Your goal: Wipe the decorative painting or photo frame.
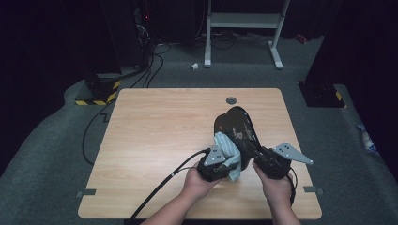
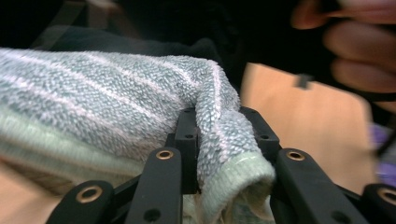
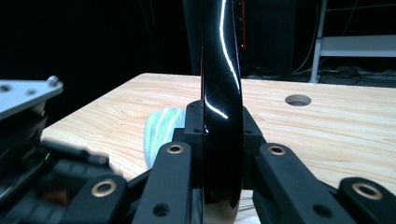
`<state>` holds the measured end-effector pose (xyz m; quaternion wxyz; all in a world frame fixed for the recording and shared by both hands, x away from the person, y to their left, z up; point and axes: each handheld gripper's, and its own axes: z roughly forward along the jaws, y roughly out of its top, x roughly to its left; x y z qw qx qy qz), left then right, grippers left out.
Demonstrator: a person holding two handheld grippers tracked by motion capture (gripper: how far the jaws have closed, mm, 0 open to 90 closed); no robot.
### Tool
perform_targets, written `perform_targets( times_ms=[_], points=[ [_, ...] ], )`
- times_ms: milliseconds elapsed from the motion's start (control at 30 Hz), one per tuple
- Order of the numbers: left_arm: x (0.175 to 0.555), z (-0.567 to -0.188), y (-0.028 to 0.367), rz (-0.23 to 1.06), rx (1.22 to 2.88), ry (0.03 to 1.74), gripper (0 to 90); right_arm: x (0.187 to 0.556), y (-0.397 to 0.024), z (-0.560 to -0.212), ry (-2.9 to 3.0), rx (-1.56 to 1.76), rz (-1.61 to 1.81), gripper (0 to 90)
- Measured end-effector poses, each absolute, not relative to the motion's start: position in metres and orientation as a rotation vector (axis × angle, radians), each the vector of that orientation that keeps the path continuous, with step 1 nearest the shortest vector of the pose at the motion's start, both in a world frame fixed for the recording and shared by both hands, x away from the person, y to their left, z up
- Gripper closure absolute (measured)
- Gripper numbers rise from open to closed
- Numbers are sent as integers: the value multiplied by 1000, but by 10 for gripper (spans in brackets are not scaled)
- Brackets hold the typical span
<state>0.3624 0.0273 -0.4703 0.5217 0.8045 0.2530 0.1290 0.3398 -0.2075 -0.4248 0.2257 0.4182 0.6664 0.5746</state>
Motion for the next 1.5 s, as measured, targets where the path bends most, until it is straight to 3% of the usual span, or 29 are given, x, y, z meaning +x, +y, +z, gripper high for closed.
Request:
perform_targets(
  times_ms=[133,400,600,900,1333,1400,1500],
  points=[
    [368,-477,77,415,1914,711,712,340,-208,-425,1841,1159,1594,793],
    [347,-494,158,443,1843,848,709,341,-208,-424,1847,1153,1593,769],
    [329,-504,179,467,1840,856,704,339,-206,-424,1843,1145,1580,709],
    [325,-503,195,481,1816,890,700,342,-198,-438,1887,1165,1481,494],
    [322,-507,196,483,1809,902,696,352,-191,-451,1912,1197,1492,720],
    [322,-508,196,482,1812,908,696,354,-191,-451,1914,1196,1493,796],
    [322,-509,195,489,1819,912,696,354,-190,-451,1911,1191,1488,801]
  ],
)
